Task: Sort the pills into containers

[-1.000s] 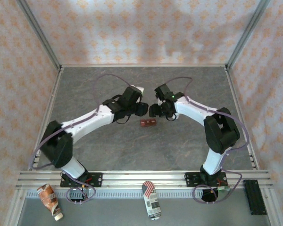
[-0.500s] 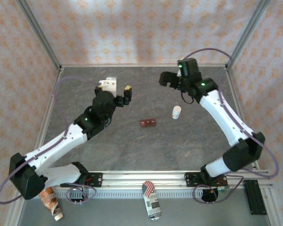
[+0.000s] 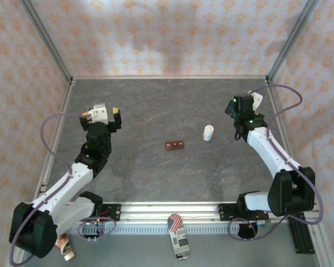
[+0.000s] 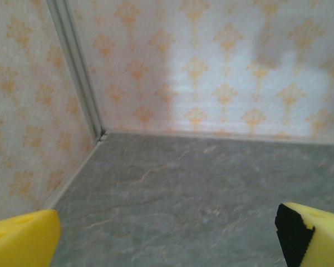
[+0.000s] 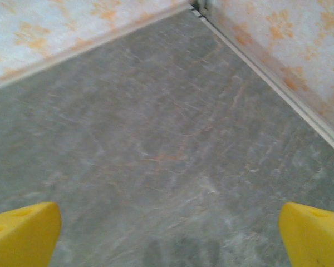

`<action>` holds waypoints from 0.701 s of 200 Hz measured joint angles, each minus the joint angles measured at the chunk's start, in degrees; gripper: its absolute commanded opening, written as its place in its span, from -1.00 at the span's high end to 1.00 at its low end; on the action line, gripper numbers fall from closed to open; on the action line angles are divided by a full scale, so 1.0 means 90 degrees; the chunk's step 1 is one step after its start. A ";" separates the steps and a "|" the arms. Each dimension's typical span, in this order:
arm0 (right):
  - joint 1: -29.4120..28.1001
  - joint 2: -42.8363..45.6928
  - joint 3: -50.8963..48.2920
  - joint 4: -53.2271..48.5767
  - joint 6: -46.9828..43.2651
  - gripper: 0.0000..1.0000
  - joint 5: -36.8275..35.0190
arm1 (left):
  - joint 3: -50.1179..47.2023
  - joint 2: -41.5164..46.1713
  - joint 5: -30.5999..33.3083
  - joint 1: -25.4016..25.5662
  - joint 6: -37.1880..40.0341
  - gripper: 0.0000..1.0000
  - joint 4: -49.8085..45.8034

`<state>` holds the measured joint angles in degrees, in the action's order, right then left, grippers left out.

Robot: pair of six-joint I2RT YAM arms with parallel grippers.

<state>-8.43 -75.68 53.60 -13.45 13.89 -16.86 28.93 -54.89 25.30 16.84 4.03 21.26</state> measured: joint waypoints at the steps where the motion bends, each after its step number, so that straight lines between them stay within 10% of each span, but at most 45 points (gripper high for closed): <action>1: 0.0010 -0.0012 -0.0046 0.0056 -0.0027 -0.99 -0.0017 | -0.0019 -0.0012 -0.0002 -0.0010 0.0002 -1.00 0.0015; 140: 0.0323 -0.1328 -0.3446 0.5974 -0.1724 -0.99 0.0243 | -0.1297 -0.3543 -0.1093 -0.1035 0.0177 -1.00 0.3626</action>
<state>-5.52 -87.64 22.59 40.32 -1.63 -14.68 17.26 -86.78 15.46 7.53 5.63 53.89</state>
